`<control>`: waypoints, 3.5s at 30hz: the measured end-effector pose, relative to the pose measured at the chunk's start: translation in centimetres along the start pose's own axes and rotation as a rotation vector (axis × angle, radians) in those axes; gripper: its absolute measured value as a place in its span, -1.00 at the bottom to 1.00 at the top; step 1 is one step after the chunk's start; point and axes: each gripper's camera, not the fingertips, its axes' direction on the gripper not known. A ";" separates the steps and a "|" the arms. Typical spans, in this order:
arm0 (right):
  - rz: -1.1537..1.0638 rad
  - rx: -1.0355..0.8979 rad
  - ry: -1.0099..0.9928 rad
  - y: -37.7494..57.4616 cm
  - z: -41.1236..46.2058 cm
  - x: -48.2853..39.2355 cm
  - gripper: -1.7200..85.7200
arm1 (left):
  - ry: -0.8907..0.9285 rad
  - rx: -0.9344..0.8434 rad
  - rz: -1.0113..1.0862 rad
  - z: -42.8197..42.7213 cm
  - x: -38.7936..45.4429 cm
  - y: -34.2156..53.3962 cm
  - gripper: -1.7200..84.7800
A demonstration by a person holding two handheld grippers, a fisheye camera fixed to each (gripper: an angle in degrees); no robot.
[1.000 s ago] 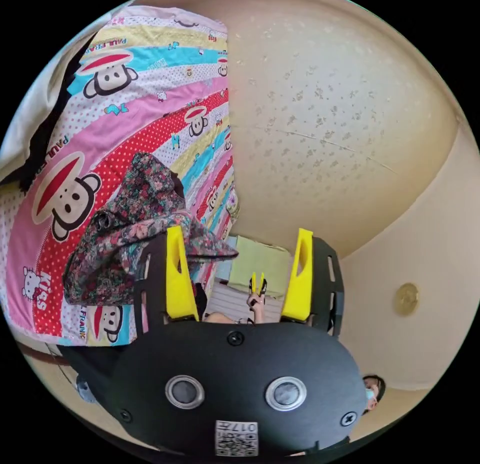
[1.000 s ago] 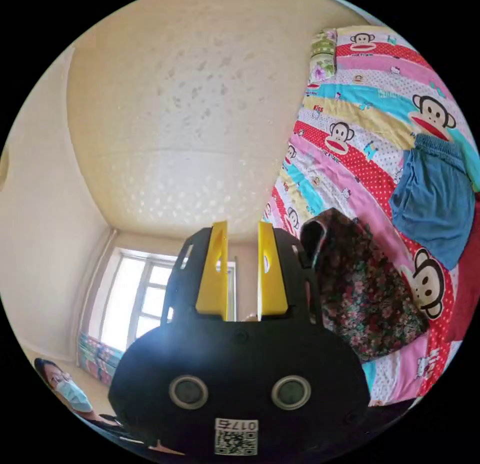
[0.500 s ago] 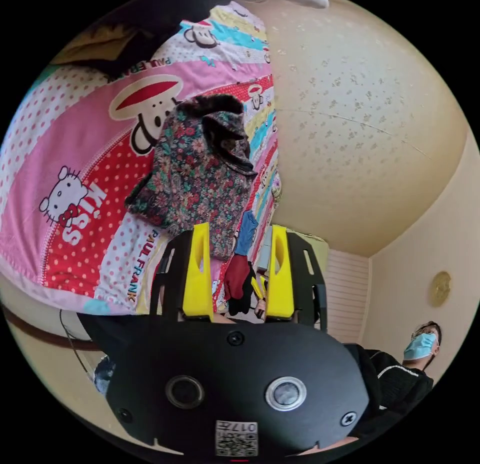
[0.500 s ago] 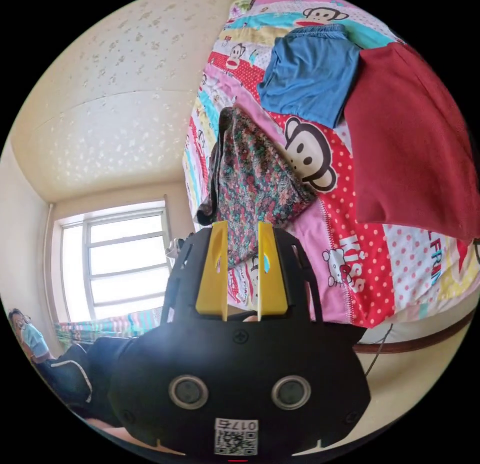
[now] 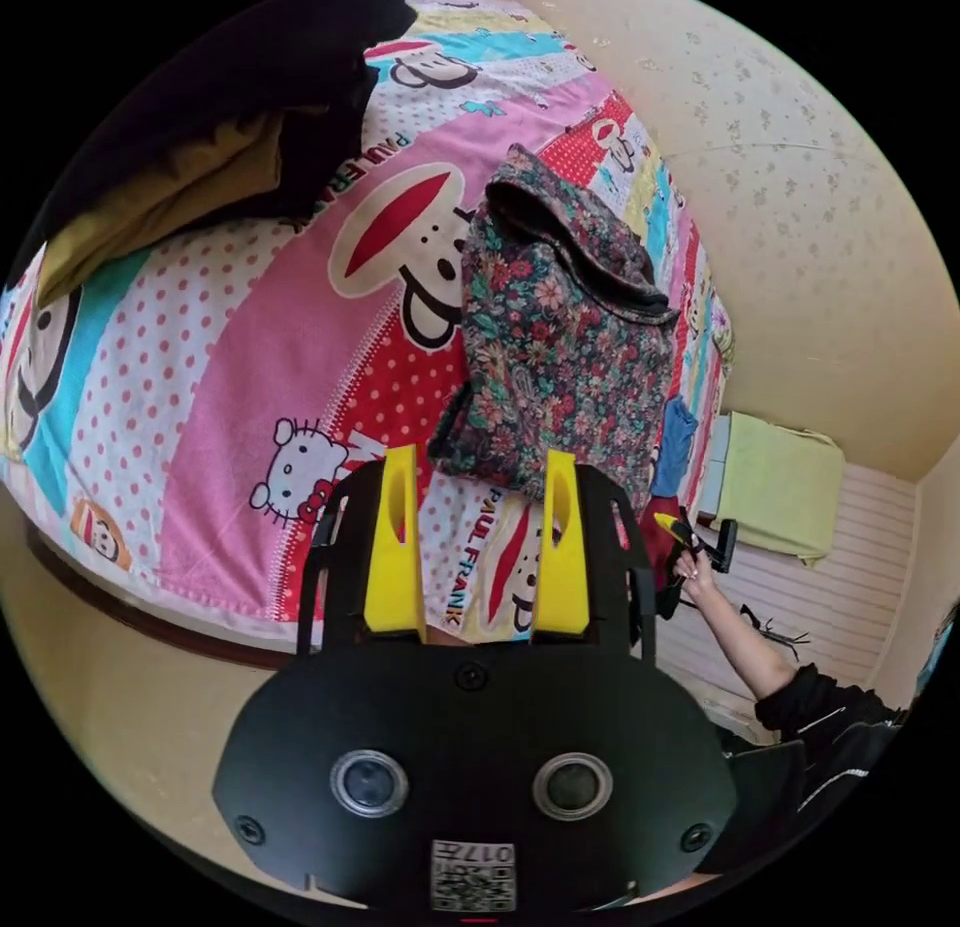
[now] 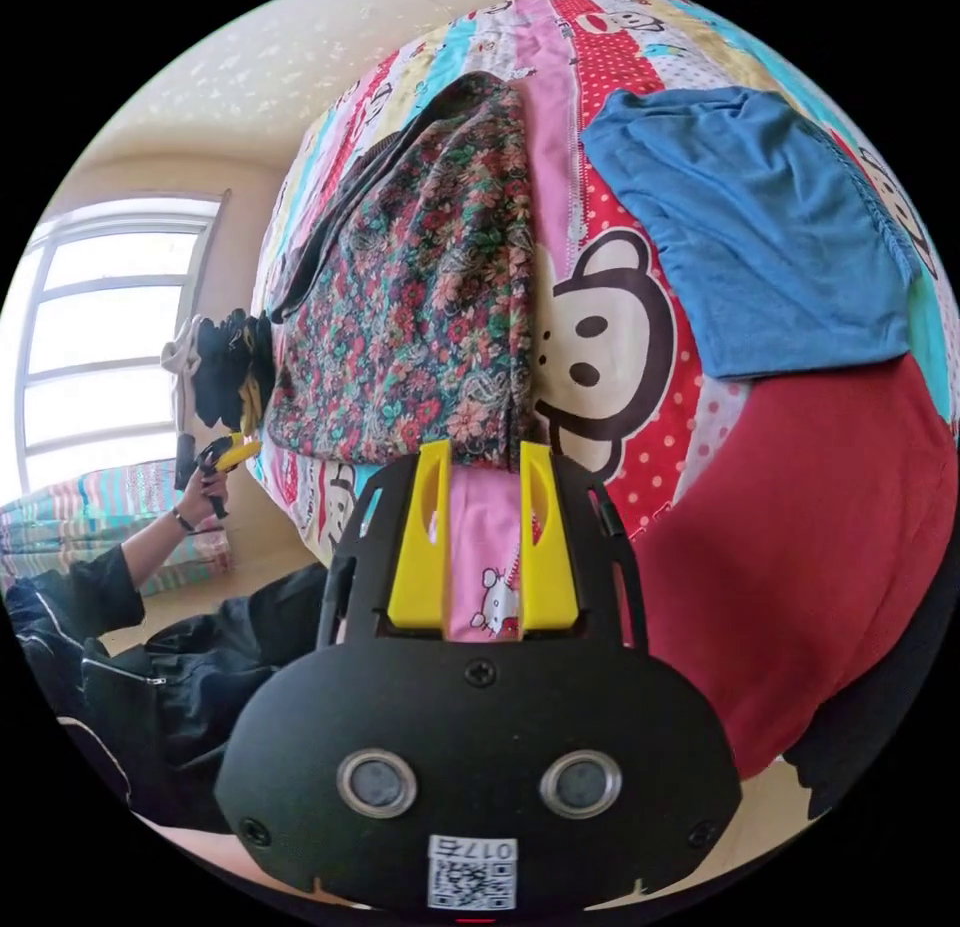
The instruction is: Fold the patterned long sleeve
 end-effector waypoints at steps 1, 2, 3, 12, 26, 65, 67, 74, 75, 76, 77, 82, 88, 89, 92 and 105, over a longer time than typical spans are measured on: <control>0.003 -0.002 0.002 -1.2 0.4 0.7 -0.73 | -0.030 -0.044 0.006 0.8 -0.2 -1.0 -0.55; 0.007 -0.006 -0.007 -2.2 0.8 1.4 -0.74 | -0.044 -0.064 0.007 1.2 -0.2 -1.5 -0.54; 0.010 -0.006 -0.015 -2.6 1.0 1.8 -0.75 | -0.063 -0.100 0.010 2.1 -0.3 -2.3 -0.54; 0.030 -0.054 -0.110 -4.8 0.7 3.9 -0.86 | 0.097 -0.029 -0.033 3.2 2.7 -5.5 -0.57; 0.024 0.099 -0.340 -1.9 -4.1 7.1 -0.89 | -0.032 -0.175 -0.023 0.9 7.5 -12.6 -0.82; 0.034 0.182 -0.455 -2.7 -2.4 5.0 -0.74 | 0.130 0.136 -0.032 -7.1 4.6 -10.2 -0.59; 0.056 0.201 -0.484 -5.3 -0.4 3.5 -0.72 | 0.099 0.124 -0.080 -4.9 4.5 -12.2 -0.58; 0.148 0.145 -0.312 -12.4 5.9 -2.0 -0.72 | 0.088 0.065 -0.166 -1.2 3.7 -15.2 -0.64; 0.174 0.142 -0.290 -12.6 6.2 -2.1 -0.74 | 0.098 0.057 -0.193 -0.9 3.3 -15.5 -0.67; 0.218 0.157 -0.278 -12.9 6.4 -2.2 -0.77 | 0.106 0.053 -0.222 -0.9 2.8 -15.7 -0.74; 0.245 0.195 -0.304 -13.0 6.2 -2.3 -0.80 | 0.113 0.054 -0.228 -0.9 2.7 -15.7 -0.77; 0.261 0.293 -0.400 -15.0 3.2 -3.3 -0.86 | 0.061 0.056 -0.051 -4.2 7.2 -19.0 -0.87; 0.173 0.329 -0.331 -21.8 0.0 -5.1 -0.79 | 0.134 0.155 0.071 -9.5 11.6 -25.8 -0.80; 0.138 0.306 -0.338 -23.1 0.4 -5.1 -0.73 | 0.146 0.153 0.068 -9.5 11.5 -26.4 -0.78; 0.166 0.221 -0.448 -24.7 2.1 -3.0 -0.62 | 0.180 0.126 0.036 -8.3 9.7 -28.3 -0.65; -0.122 -0.008 0.039 -7.2 2.6 1.2 -0.70 | 0.045 -0.182 0.415 0.1 12.6 -13.1 -0.72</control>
